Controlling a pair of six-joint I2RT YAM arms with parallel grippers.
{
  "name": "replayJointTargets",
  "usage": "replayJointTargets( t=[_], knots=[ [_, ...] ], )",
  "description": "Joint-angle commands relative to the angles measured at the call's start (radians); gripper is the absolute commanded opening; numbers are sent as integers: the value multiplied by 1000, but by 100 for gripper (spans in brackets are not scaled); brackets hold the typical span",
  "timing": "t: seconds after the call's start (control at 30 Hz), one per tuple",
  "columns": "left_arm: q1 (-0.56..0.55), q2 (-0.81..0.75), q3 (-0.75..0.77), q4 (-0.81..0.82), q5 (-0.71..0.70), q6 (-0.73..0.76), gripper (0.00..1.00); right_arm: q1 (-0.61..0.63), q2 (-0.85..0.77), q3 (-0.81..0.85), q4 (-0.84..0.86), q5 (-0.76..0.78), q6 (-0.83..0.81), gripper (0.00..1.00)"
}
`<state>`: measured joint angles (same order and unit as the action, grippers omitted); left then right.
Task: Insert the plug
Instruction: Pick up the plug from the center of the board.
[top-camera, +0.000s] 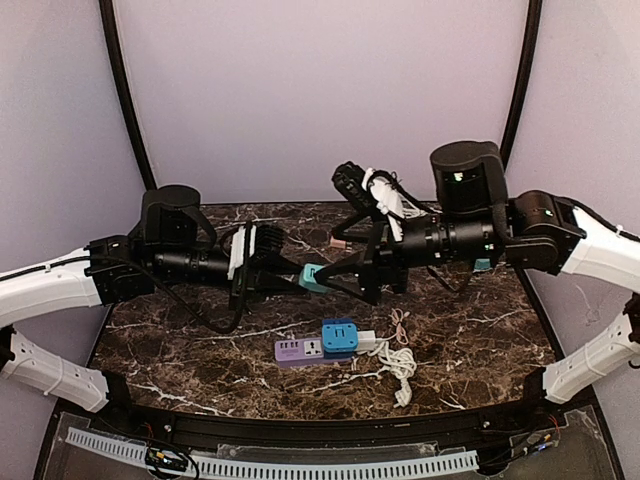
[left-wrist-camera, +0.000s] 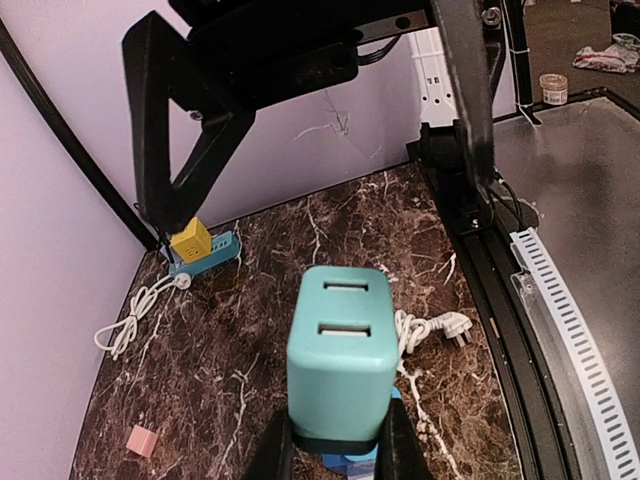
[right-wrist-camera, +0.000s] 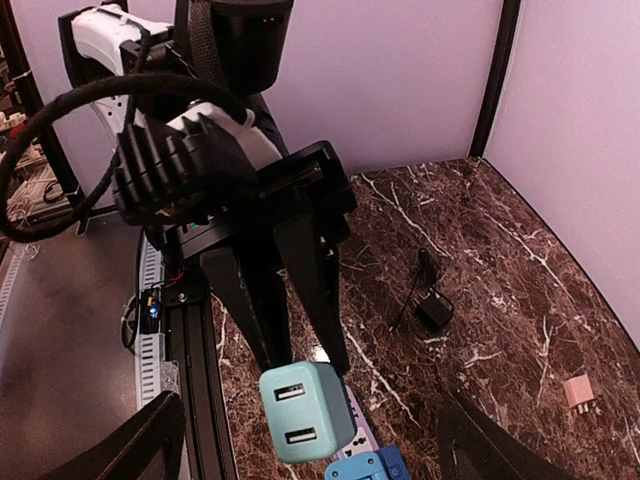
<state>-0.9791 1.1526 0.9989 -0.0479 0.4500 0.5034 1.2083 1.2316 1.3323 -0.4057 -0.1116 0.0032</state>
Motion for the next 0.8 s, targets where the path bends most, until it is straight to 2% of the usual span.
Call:
replayJointTargets(
  t=[0.0,0.33,0.47,0.53,0.67,0.73,0.77],
  knots=[
    [3,-1,15,-70,-38,102,1,13,122,121,-179,41,-72,84],
    [3,-8,10,-75,-15,107,1,18,198,167,-169,56,-125,64],
    [3,-10,3,-54,0,74,1,18,209,154,-159,72,-131,62],
    [3,-9,4,-49,14,55,1,19,215,149,-146,81,-134,57],
    [3,-5,7,-43,34,24,1,19,228,149,-127,87,-132,41],
    [3,-5,9,-49,38,20,1,19,227,144,-112,101,-123,23],
    [3,-5,9,-56,37,21,1,20,217,133,-102,105,-114,10]
  ],
)
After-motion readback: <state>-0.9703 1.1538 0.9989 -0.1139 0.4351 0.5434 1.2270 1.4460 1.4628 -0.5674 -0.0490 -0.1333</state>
